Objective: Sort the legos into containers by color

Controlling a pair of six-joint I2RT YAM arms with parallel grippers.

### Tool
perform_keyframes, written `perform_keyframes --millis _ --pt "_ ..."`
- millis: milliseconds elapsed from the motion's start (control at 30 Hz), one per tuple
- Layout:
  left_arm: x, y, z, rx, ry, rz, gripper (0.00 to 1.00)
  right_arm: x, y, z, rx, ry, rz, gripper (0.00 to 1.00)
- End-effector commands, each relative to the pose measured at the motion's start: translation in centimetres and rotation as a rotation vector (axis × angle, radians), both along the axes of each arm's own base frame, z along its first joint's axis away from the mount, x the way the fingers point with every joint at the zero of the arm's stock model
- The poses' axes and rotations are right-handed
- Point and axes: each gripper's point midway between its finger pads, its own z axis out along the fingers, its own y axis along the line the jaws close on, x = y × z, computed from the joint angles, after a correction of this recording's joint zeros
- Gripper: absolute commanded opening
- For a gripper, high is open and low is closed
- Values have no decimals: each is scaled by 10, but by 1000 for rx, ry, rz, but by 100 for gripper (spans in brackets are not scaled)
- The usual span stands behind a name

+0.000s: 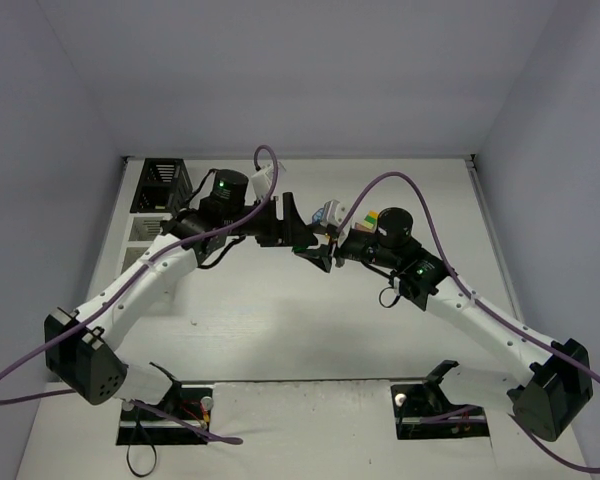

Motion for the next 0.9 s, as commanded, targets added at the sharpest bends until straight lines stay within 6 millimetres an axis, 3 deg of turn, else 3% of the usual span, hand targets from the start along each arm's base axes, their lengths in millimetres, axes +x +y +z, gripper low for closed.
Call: perform_keyframes --millis 0,33,200,267,400,600,633,700,800,867 --pt "1 -9 42 -69 -124 -32 60 1 6 38 65 -105 23 13" --pt "2 -9 40 -67 -121 -32 57 1 6 39 63 -108 20 13" --pt "1 -10 41 -67 -124 -35 19 5 5 33 53 -103 3 13" --pt "2 -9 41 -63 -129 -31 11 6 5 31 49 -101 -3 13" --pt "3 -8 36 -44 -124 -26 4 8 2 25 41 -90 -21 17" --pt "5 -8 30 -31 -115 -22 2 11 -2 20 42 -71 -58 55" --pt "5 -7 30 -27 -118 -21 2 11 -2 20 43 -69 -61 67" --pt "6 -6 31 -22 -128 -11 2 11 -6 21 46 -64 -83 81" --pt "8 -3 29 -2 -131 2 2 14 -13 20 50 -59 -129 93" --pt "11 1 26 26 -138 20 2 16 -17 17 47 -55 -156 96"
